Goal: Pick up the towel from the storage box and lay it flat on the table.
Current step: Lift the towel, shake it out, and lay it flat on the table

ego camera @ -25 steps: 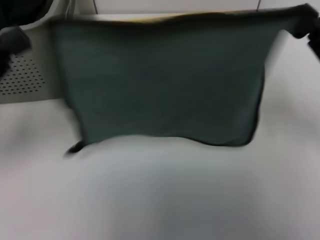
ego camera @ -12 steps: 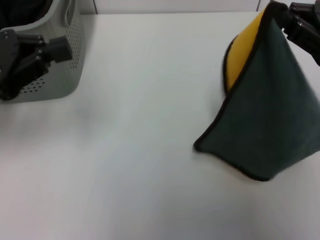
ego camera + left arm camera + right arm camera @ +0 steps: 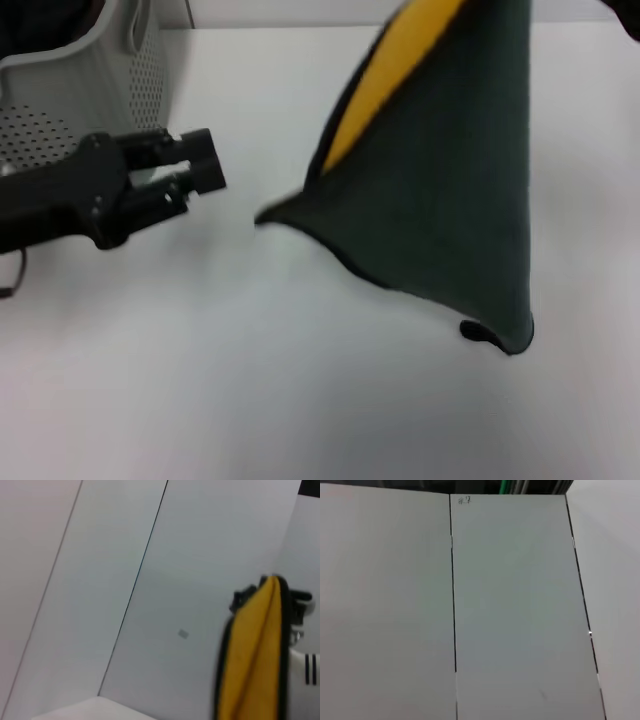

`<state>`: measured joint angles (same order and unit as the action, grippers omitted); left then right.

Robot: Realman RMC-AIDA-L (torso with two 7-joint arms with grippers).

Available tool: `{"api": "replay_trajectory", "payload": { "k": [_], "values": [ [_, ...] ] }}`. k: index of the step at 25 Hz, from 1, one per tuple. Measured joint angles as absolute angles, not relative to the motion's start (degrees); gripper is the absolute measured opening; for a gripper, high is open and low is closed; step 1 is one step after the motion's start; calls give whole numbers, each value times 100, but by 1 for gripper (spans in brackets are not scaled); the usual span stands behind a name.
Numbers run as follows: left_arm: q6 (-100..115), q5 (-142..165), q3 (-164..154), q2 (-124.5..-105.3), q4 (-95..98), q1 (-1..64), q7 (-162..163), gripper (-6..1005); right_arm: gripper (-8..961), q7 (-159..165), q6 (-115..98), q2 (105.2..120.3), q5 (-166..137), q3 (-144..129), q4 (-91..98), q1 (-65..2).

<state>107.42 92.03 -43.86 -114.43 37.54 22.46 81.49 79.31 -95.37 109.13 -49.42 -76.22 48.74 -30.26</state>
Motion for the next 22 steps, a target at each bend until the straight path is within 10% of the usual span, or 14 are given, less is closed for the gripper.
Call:
{"api": "replay_trajectory", "payload": {
  "k": [8, 22],
  "values": [
    [10663, 9223, -4385, -11637, 3333, 2174, 7440, 455, 0, 8083, -9185, 10942, -5004, -7604, 4991, -3475],
    [10511, 9188, -4368, -11696, 3243, 2221, 7235, 455, 1, 8162, -9126, 10962, -5010, -7593, 5000, -3591]
  ]
}}
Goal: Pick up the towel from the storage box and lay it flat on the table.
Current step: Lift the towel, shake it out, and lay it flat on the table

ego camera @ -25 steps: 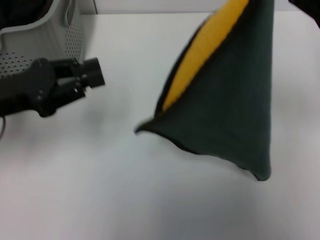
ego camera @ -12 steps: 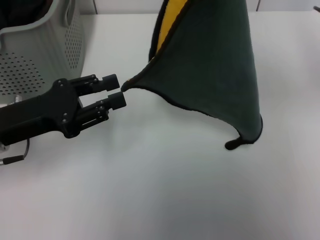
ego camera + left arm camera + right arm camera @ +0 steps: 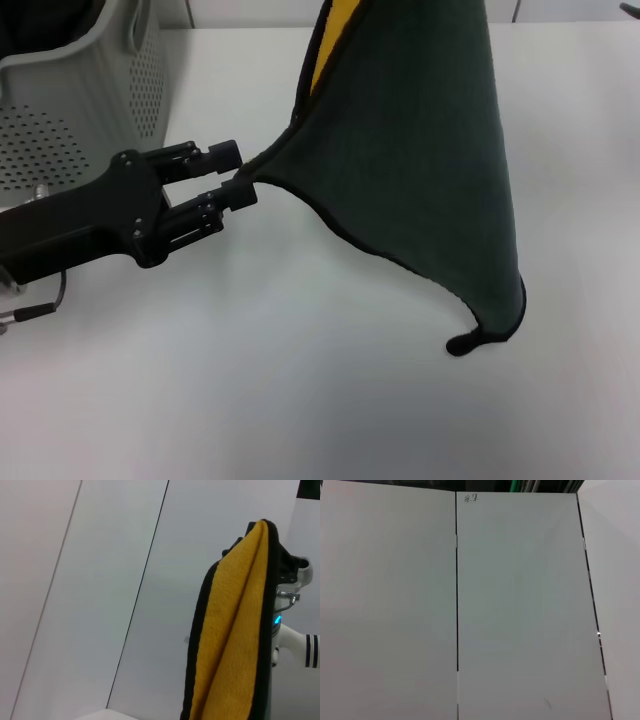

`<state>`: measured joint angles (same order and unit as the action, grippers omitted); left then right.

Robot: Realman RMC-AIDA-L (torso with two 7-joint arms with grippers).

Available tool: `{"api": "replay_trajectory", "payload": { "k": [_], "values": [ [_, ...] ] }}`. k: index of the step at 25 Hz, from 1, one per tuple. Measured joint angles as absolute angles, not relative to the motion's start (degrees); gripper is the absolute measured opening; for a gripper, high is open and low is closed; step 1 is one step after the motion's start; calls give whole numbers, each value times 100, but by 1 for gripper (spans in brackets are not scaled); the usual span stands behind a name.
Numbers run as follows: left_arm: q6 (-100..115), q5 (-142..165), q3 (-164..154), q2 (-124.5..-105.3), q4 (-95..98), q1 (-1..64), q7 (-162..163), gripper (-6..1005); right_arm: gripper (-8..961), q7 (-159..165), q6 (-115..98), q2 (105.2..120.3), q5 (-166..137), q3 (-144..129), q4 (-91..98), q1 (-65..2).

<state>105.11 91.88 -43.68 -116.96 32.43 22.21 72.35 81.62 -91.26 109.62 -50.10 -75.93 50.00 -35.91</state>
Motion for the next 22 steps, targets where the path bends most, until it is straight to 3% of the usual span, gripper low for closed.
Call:
{"api": "replay_trajectory", "payload": {
  "k": [22],
  "values": [
    [10513, 9052, -4383, -11884, 3155, 2257, 6767, 456, 1, 8203, -8883, 11075, -5155, -7597, 4957, -3689]
  ]
}}
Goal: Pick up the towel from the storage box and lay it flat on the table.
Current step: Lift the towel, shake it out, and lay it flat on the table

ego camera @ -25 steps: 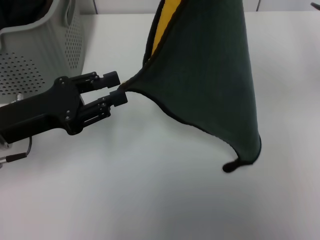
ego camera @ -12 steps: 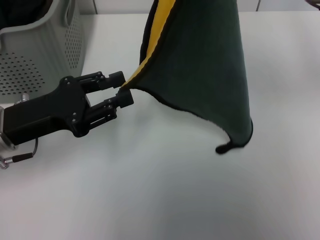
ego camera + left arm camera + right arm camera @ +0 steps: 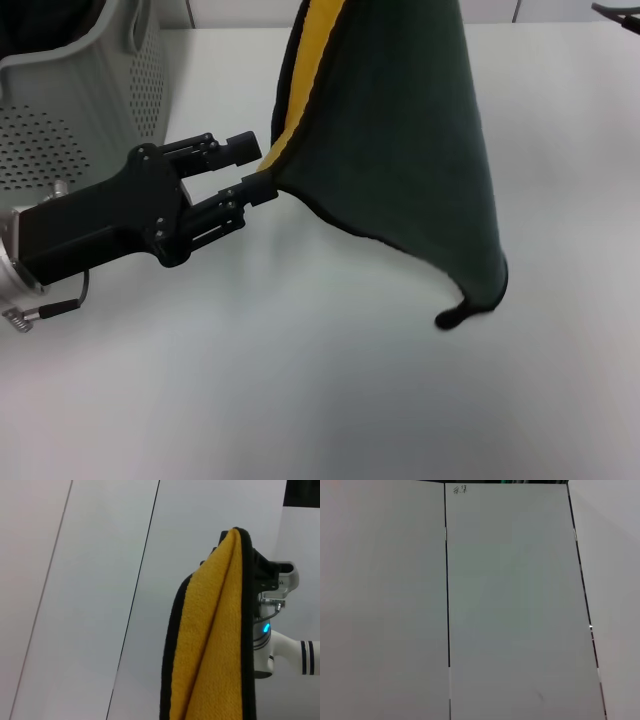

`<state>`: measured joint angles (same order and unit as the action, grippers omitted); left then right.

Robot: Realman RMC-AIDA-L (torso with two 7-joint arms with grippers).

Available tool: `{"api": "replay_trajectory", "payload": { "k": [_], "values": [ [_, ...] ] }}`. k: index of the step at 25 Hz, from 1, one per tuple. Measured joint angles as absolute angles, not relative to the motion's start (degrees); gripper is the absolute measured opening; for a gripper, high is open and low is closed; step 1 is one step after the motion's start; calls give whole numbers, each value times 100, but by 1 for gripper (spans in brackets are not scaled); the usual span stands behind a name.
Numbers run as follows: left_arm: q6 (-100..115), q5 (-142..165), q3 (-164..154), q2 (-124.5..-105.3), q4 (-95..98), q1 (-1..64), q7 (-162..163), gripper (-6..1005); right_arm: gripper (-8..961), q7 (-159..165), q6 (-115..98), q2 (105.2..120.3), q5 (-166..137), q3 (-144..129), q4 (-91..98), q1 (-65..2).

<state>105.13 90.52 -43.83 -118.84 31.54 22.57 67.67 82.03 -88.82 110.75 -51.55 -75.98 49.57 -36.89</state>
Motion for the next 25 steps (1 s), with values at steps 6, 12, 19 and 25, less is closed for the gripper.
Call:
{"api": "replay_trajectory", "payload": {
  "k": [6, 12, 19, 25],
  "values": [
    [10520, 9048, -4379, -11914, 3155, 2174, 6451, 456, 1, 8323, -8798, 11080, -5139, -7566, 4957, -3692],
    [10511, 8985, -4377, -11963, 3145, 2058, 6167, 456, 1, 8424, -8794, 11127, -5151, -7506, 4967, -3734],
    [10468, 8831, -4377, -11970, 2902, 2109, 5969, 455, 1, 8476, -8820, 11159, -5154, -7528, 4974, -3745],
    [10442, 8806, -4382, -11987, 2865, 2132, 5911, 455, 1, 8489, -8825, 11191, -5154, -7526, 4986, -3737]
  ]
}}
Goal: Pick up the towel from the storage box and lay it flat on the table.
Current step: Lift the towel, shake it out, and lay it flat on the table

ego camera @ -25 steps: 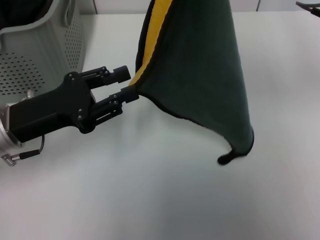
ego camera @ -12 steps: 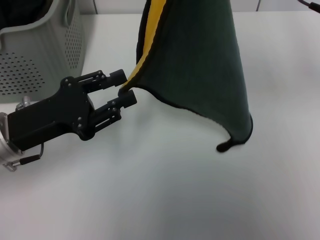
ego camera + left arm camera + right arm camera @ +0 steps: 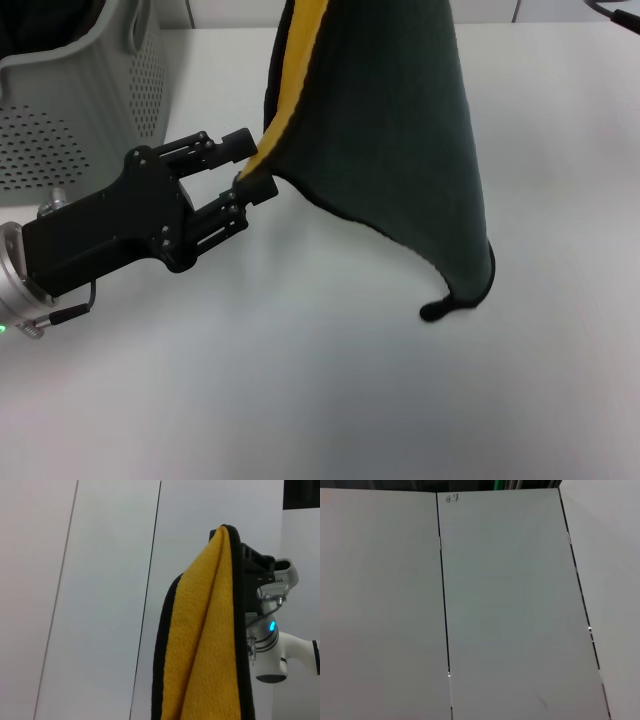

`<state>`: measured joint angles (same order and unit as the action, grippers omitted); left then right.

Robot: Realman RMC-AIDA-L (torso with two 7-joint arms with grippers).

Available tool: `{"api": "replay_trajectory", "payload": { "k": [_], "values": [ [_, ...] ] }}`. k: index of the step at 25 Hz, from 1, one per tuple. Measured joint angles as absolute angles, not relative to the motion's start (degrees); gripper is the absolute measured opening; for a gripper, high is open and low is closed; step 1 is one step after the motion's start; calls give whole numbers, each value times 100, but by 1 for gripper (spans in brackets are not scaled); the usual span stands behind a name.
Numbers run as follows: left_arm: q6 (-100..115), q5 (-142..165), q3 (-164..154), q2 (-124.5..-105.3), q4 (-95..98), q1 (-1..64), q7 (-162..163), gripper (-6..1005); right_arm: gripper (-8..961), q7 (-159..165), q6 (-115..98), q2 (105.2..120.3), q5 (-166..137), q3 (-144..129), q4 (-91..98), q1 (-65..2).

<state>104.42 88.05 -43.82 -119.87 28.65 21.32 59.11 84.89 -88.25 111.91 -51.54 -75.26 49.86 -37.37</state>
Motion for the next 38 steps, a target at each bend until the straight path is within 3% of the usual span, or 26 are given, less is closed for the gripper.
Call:
{"api": "replay_trajectory", "payload": {
  "k": [18, 37, 38],
  "values": [
    [10188, 8499, -4380, -11999, 2376, 2126, 5211, 451, 1, 8790, -8727, 11296, -5155, -7458, 4957, -3813],
    [10219, 8357, -4495, -11984, 2271, 2171, 5214, 434, 0, 8850, -8735, 11296, -5160, -7470, 4949, -3770],
    [10219, 8357, -4495, -11984, 2271, 2171, 5214, 378, 0, 8850, -8734, 11291, -5160, -7470, 4934, -3768]
  ]
}}
